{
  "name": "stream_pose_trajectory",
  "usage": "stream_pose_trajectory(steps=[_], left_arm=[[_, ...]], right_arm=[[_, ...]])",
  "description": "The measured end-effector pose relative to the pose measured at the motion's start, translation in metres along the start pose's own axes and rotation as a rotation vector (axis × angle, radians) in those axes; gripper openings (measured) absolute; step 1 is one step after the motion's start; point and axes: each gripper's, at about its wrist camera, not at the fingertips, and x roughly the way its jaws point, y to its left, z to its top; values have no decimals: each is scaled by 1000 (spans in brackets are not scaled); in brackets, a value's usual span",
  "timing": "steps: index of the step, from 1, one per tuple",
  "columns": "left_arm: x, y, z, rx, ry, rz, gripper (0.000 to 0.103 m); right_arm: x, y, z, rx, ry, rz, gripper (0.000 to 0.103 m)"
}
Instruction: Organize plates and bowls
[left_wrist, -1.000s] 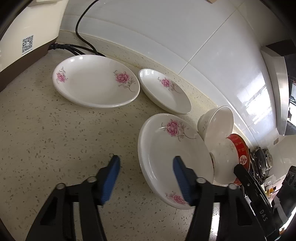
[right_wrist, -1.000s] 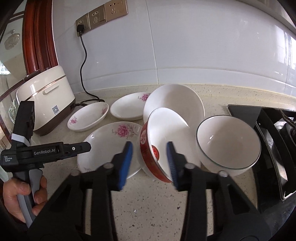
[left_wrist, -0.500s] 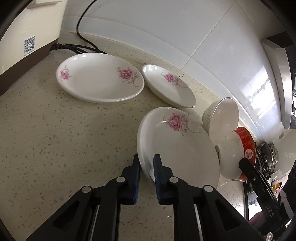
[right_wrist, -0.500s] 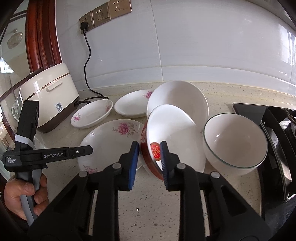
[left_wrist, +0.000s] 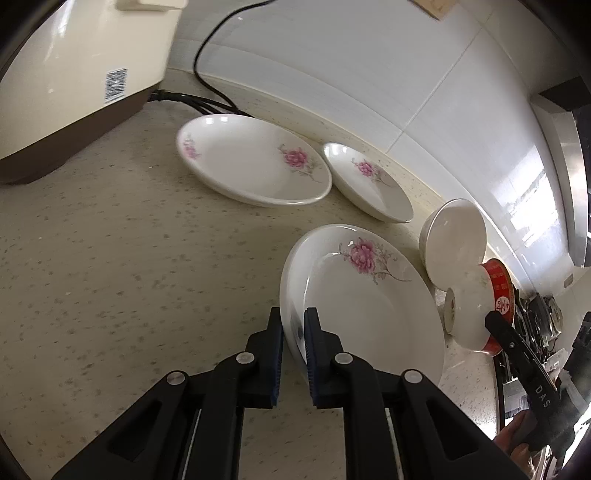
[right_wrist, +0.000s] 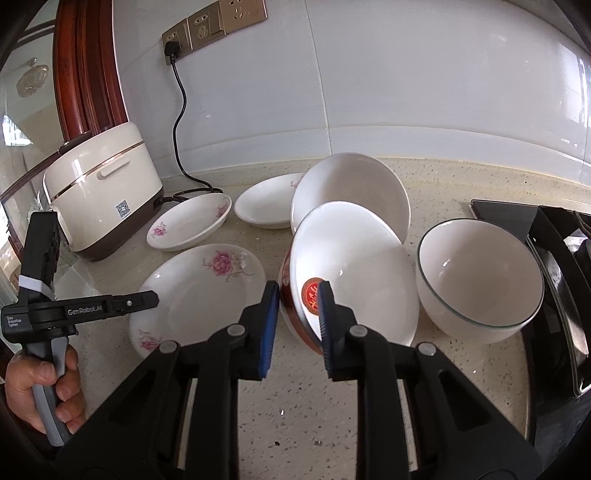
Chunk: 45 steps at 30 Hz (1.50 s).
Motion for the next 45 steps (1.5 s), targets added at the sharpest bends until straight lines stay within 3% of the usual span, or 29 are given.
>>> stream_pose_trajectory(steps=[22, 24, 26, 28, 45], left_arm=[[-27, 25, -12, -18, -37, 42, 11], [-28, 26, -13, -20, -39, 45, 11], [-31, 29, -14, -21, -41, 50, 11], [-33, 31, -15, -24, -42, 53, 11], [-49, 46, -25, -42, -47, 66, 11]], right_arm=[[2, 5, -6, -14, 59, 12, 25], [2, 6, -7, -14, 65, 13, 29], [1, 7, -7, -16, 67, 15, 44], [-2, 9, -8, -22, 63, 13, 52], [-18, 11, -21, 11, 71, 8, 62]])
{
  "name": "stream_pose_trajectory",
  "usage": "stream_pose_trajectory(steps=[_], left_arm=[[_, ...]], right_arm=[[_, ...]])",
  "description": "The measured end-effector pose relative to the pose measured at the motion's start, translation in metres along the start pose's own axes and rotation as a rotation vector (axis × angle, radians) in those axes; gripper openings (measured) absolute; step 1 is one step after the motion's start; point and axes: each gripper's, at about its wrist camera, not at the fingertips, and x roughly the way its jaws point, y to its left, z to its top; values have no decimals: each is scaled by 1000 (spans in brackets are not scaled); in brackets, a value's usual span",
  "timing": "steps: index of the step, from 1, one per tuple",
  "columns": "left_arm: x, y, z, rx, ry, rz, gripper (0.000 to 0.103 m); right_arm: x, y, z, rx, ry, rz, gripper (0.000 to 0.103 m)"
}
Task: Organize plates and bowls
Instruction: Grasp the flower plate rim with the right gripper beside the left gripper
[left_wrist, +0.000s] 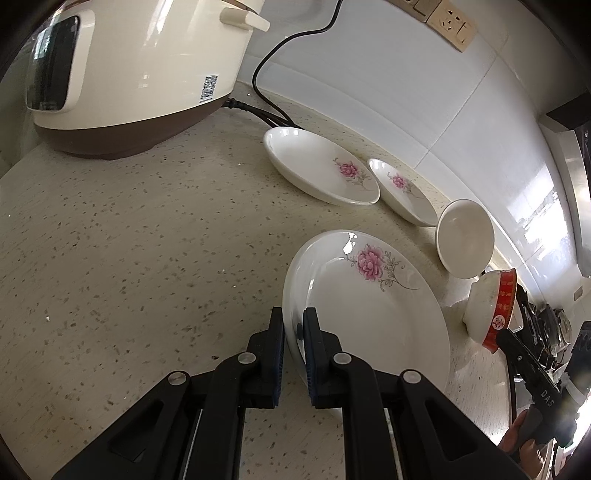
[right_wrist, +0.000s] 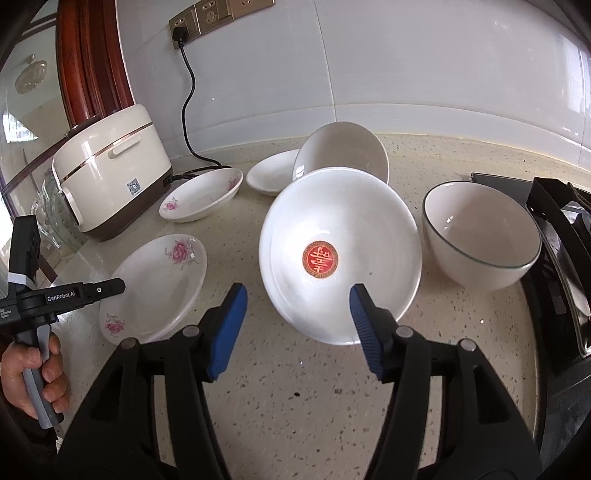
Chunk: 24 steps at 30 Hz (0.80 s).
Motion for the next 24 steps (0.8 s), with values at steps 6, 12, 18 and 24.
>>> stream_pose_trajectory(steps=[6, 12, 18, 24], left_arm=[[-5, 4, -3, 0, -4, 3, 11], [-10, 10, -6, 0, -8, 9, 11], [-15, 16, -8, 3, -14, 11, 11], [-22, 22, -10, 9, -21, 20, 11]], right_arm=[[-8, 1, -6, 7, -7, 2, 62], [-23, 6, -18, 15, -12, 11, 62], [-35, 30, -32, 20, -3, 63, 62], [-20, 71, -32, 19, 66, 182, 61]])
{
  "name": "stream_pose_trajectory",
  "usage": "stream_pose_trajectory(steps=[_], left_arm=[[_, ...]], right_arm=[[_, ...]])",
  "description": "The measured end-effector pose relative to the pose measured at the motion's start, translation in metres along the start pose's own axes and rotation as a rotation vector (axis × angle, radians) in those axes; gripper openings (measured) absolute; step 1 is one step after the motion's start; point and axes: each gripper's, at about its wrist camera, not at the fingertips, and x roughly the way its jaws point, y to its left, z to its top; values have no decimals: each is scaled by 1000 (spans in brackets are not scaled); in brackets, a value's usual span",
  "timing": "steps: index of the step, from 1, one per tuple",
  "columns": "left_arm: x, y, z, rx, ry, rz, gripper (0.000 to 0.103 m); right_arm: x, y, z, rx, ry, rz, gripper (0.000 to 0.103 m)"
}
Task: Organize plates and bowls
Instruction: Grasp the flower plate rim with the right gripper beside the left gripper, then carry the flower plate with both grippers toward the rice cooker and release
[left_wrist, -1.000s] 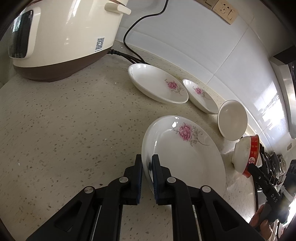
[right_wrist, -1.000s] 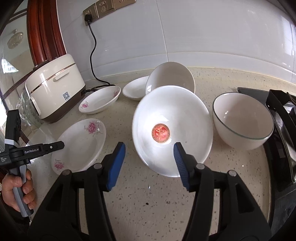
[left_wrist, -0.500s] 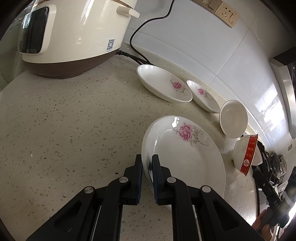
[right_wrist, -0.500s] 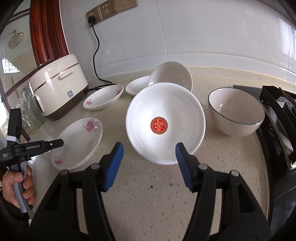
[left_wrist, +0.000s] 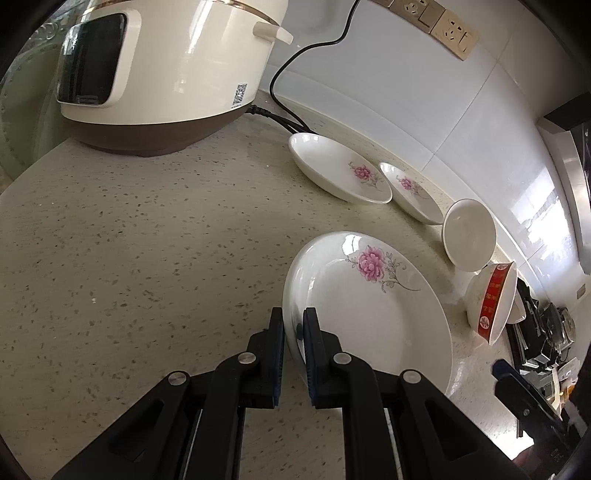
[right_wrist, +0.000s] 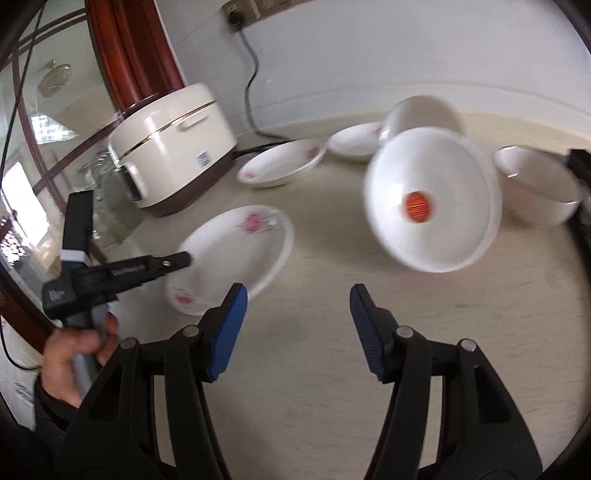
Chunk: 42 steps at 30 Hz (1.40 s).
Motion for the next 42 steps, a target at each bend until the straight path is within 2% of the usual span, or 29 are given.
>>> stream_pose_trajectory(steps=[4, 6, 10, 18, 32, 42], left_arm=[[-5, 3, -3, 8, -4, 4, 11], [-6, 4, -4, 13, -5, 5, 11], [-9, 5, -6, 22, -4, -1, 11], [-21, 19, -7, 1, -25, 5, 11], [-71, 82, 10, -102, -127, 69, 10], [-86, 130, 16, -198, -164, 125, 10]], right_arm=[[31, 15, 8, 28, 59, 32, 61], [51, 18, 11, 47, 103, 25, 57], [80, 16, 11, 95, 177, 45, 23], [87, 34, 11, 66, 184, 38, 23], [109, 101, 25, -17, 208, 143, 23], [139, 153, 36, -98, 256, 201, 23]])
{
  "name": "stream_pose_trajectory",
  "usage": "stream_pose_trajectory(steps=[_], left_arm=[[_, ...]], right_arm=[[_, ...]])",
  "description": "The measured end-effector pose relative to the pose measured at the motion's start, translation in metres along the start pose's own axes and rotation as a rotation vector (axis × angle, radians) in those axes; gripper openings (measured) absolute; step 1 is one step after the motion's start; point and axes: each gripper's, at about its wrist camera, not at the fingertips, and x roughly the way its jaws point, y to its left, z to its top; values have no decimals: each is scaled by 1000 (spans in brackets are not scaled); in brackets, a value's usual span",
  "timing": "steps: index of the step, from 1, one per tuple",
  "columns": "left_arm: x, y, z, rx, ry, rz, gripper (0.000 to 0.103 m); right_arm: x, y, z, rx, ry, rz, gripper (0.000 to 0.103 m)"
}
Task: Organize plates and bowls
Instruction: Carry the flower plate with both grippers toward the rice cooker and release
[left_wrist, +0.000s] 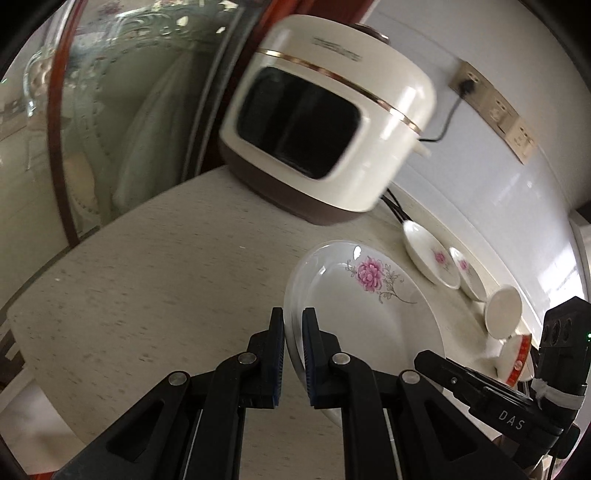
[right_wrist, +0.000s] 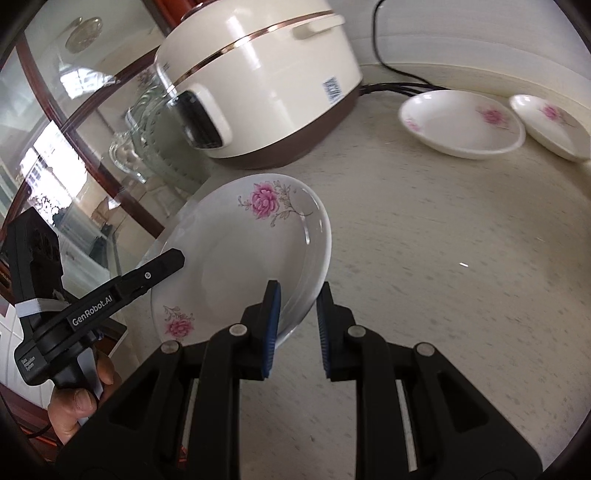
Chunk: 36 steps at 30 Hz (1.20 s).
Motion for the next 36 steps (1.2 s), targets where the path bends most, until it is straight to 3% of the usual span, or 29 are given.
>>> stream_pose_trajectory(steps=[9, 25, 30, 33, 34, 36], left_arm=[[5, 27, 9, -54, -9, 45, 10], [19, 34, 4, -72, 12, 56, 11], [15, 33, 6, -64, 0, 61, 21], [8, 32, 8, -59, -25, 81, 41], [4, 31, 9, -58, -43, 91, 46], [0, 29, 9, -56, -61, 97, 47]], right_arm=[[29, 19, 8, -41, 47, 32, 23], [41, 25, 10, -40, 80, 20, 23], [44, 27, 12, -41, 83, 25, 26], [42, 25, 14, -34, 78, 19, 29], [39, 23, 14, -30, 72, 17, 36], [30, 18, 17, -13, 47, 9, 49]])
